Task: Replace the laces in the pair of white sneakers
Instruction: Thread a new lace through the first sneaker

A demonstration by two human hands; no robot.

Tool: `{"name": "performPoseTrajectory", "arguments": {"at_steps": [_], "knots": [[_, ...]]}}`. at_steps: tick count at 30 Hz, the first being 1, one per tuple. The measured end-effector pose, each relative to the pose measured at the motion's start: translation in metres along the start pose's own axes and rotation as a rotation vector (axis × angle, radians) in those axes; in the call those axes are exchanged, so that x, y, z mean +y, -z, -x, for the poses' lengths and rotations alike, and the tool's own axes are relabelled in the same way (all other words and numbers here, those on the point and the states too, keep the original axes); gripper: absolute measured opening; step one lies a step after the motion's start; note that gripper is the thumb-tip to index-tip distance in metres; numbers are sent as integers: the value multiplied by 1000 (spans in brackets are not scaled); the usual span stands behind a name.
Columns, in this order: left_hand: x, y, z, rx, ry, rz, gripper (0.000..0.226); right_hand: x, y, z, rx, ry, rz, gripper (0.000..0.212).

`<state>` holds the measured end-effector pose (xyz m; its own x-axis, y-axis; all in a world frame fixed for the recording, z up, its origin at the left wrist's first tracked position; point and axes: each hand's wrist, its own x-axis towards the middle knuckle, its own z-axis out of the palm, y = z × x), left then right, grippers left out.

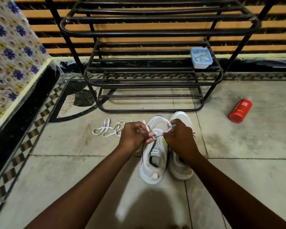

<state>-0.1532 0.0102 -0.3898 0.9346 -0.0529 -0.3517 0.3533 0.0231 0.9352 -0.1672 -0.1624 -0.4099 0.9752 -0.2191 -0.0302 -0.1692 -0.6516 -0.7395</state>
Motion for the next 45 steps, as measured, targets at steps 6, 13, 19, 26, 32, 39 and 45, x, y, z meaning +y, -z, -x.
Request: {"name": "performPoseTrajectory", "arguments": {"at_steps": [6, 13, 19, 26, 32, 39, 45], "knots": [[-7, -11, -15, 73, 52, -84, 16, -2, -11, 13, -46, 74, 110, 69], [-12, -12, -12, 144, 54, -238, 20, -7, -7, 11, -147, 70, 8, 85], [-16, -9, -6, 189, -13, -243, 22, -9, 4, -8, -112, -7, -176, 41], [-31, -1, 8, 209, -121, -189, 19, -33, 4, -33, -96, -307, -711, 17], [-34, 4, 7, 149, -115, -187, 18, -45, -1, -48, -215, -284, -701, 25], [-32, -2, -7, 146, -89, -219, 23, -33, 8, -17, -139, -91, 6, 15], [-35, -9, -12, 169, -67, -281, 22, -30, 13, 9, -294, 37, 218, 25]]}}
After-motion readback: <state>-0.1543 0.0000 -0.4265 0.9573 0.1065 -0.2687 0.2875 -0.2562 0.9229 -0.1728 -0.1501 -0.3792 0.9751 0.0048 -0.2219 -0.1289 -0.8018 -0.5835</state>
